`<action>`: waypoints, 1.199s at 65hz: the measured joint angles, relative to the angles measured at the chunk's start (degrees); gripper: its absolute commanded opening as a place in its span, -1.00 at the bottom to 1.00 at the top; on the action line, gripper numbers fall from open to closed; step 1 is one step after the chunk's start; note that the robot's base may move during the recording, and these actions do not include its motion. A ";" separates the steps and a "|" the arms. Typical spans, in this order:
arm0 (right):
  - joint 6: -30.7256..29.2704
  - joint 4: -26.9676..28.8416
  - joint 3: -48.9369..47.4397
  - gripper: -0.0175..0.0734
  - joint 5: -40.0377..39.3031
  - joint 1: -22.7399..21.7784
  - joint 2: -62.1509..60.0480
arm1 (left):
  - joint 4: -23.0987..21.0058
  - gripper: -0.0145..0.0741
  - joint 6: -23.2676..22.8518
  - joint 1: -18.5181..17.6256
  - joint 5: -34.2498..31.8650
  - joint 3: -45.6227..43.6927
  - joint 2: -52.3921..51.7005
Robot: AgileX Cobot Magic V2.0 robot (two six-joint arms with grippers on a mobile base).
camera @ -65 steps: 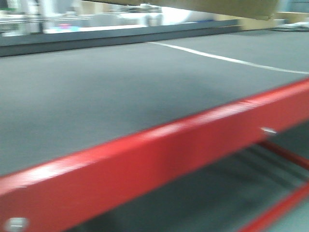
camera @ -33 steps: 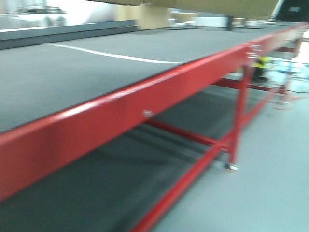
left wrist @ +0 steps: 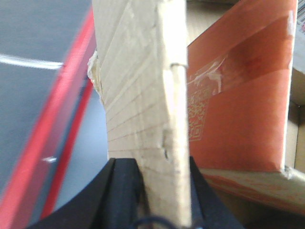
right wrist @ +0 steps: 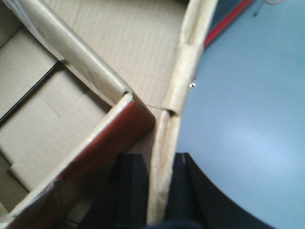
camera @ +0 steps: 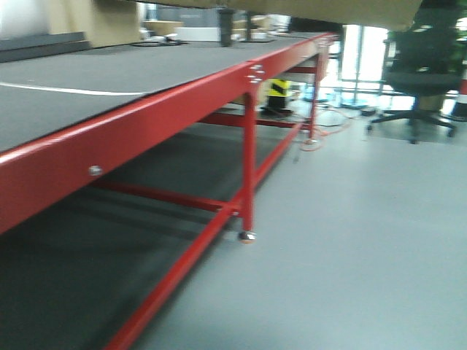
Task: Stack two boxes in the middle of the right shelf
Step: 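Hold the boxes with both grippers while driving toward the steel shelf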
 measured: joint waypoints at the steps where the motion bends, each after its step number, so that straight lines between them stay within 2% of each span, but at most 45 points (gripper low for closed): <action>1: 0.00 0.00 0.00 -0.95 0.00 0.00 0.00 | 0.00 -0.92 0.00 0.00 0.00 0.00 0.00; 78: 0.00 0.00 0.00 -0.95 0.10 0.00 0.00 | 0.00 -0.92 0.03 0.00 0.00 0.00 0.00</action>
